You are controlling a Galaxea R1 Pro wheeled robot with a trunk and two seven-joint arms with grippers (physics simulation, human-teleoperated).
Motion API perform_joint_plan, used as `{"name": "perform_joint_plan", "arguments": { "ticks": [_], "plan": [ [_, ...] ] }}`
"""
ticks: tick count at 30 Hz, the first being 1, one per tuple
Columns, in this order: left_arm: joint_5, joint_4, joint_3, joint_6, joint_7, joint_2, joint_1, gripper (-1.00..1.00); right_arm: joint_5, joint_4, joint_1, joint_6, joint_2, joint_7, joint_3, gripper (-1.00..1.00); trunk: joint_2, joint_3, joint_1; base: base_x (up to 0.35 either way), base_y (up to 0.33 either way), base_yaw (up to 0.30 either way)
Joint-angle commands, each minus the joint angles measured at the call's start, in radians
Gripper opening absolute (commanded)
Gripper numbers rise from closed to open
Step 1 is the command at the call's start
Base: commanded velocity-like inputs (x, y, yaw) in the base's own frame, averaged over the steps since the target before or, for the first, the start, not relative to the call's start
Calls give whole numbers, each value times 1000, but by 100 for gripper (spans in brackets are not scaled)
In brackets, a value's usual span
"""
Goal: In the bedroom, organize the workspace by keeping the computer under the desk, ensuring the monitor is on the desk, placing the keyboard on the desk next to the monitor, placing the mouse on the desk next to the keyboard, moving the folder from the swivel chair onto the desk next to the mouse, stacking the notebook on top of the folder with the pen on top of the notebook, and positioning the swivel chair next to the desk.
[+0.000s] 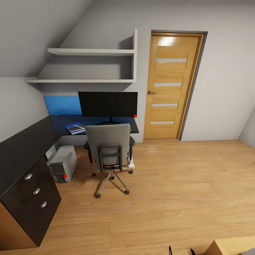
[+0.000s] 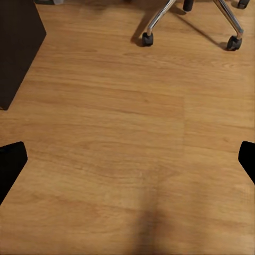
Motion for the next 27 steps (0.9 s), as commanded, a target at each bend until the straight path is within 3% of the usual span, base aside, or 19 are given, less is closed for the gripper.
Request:
{"name": "perform_joint_plan", "arguments": {
  "ticks": [1, 9, 12, 21, 27],
  "plan": [
    [0, 0, -4, -3, 6, 0, -1, 100, 5, 2, -1, 0, -2, -10, 7, 100, -1, -1, 0, 0, 0, 0],
    [0, 1, -4, 8, 8, 1, -1, 100, 4, 2, -1, 61, -6, -9, 7, 100, -1, -1, 0, 0, 0, 0],
    [0, 2, -4, 53, 10, 7, -1, 100, 4, 2, -1, 109, -6, -9, 7, 100, -1, -1, 0, 0, 0, 0],
    [-1, 0, -4, 284, 8, 7, -1, 100, 4, 2, -1, 281, -8, -8, 7, 100, -1, -1, 0, 0, 0, 0],
    [0, 0, -4, 357, 7, 7, -1, 100, 4, 2, -1, 312, -8, -8, 7, 100, -1, -1, 0, 0, 0, 0]
  ]
}}
